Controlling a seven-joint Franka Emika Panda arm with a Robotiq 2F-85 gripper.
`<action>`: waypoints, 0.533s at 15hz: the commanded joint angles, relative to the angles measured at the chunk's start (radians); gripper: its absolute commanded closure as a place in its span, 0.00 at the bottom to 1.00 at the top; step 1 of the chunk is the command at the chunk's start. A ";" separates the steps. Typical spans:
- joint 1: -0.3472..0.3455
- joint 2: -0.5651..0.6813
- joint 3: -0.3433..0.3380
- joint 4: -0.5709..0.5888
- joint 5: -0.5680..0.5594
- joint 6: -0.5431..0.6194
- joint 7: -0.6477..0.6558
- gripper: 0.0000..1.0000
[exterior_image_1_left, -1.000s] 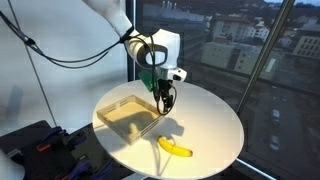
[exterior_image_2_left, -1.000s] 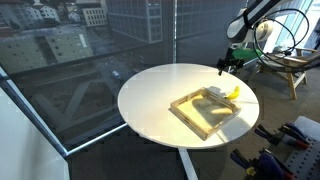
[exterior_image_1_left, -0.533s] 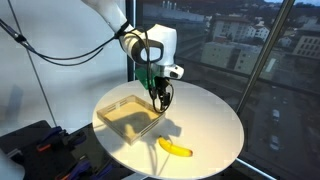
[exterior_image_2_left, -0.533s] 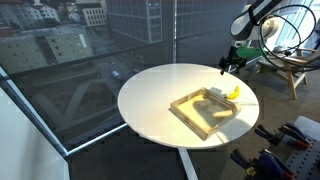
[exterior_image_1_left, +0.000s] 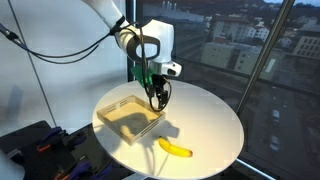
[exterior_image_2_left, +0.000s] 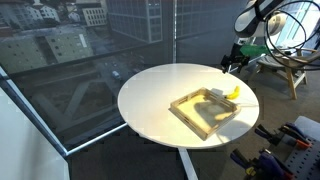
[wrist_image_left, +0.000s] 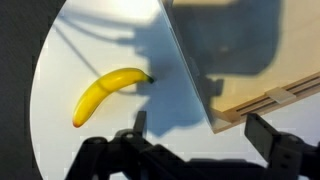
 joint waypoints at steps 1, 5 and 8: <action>0.001 -0.064 -0.004 -0.042 -0.003 -0.023 -0.029 0.00; 0.001 -0.093 -0.005 -0.056 -0.001 -0.032 -0.040 0.00; 0.002 -0.114 -0.007 -0.062 -0.004 -0.052 -0.044 0.00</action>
